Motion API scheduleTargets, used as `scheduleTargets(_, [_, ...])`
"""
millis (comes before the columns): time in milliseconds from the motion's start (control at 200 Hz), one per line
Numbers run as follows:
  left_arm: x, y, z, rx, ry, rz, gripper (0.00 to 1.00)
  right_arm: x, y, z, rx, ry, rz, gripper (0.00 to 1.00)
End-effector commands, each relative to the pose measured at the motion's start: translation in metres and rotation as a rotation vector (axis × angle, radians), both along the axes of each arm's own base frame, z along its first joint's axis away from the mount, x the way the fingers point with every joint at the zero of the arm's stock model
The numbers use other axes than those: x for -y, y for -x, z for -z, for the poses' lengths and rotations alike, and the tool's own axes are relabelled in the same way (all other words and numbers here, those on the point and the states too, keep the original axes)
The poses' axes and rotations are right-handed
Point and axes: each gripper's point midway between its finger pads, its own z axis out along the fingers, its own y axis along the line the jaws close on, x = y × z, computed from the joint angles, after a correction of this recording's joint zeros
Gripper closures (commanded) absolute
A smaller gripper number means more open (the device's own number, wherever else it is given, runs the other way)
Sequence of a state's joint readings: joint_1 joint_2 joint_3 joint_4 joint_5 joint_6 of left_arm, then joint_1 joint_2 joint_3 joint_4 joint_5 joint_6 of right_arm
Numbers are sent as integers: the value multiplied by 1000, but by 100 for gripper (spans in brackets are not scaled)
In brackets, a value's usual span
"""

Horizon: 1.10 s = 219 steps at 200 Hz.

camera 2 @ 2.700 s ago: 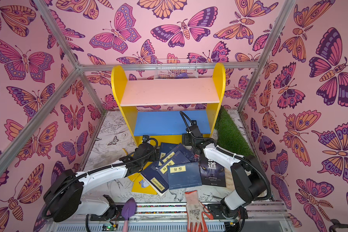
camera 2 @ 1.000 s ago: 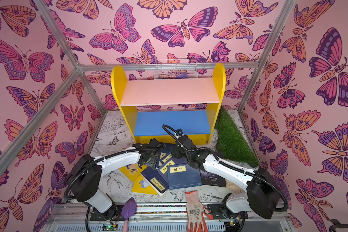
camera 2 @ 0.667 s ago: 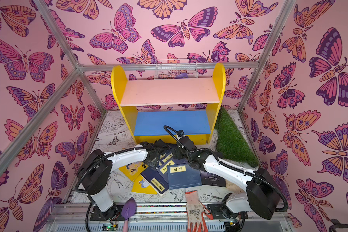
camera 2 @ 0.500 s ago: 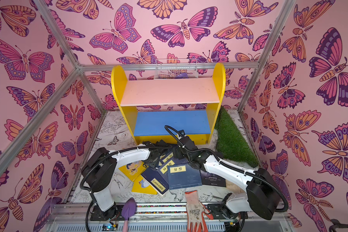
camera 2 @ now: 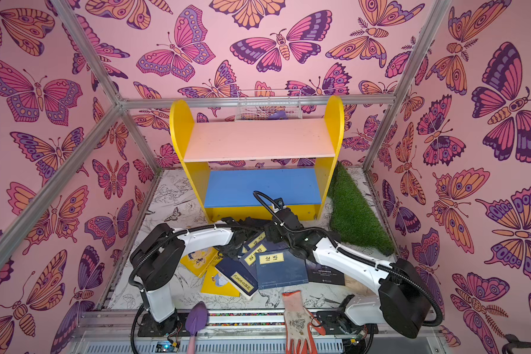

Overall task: Stacking books/files
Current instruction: Pick up the book from the middle-left of the table.

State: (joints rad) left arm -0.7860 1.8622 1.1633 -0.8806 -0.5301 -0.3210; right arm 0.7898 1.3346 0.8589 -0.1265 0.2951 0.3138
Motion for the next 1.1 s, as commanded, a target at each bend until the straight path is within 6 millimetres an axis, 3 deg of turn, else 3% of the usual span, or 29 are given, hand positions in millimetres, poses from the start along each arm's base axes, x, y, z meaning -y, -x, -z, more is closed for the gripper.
scheduleTargets(0, [-9, 34, 25, -162, 17, -56, 90, 5, 1, -4, 13, -8, 8, 11])
scheduleTargets(90, [-3, 33, 16, -144, 75, -81, 100, 3, 3, -5, 10, -3, -18, 11])
scheduleTargets(231, [5, 30, -10, -79, 210, -158, 100, -9, 14, -5, -14, 3, -131, 12])
scheduleTargets(396, [12, 21, -57, 80, 388, -164, 100, -16, 17, -16, -17, -41, -157, 12])
scheduleTargets(591, [12, 16, -105, 274, 566, -95, 100, -30, 16, -40, -2, -121, -196, 12])
scheduleTargets(622, [13, 16, -120, 320, 619, -73, 100, -35, 17, -46, -5, -139, -218, 11])
scheduleTargets(897, [30, 30, -160, 460, 867, 83, 100, -78, 36, -91, -67, -289, -440, 12])
scheduleTargets(1093, [38, 43, -194, 504, 939, 194, 100, -82, 36, -108, -47, -332, -461, 12])
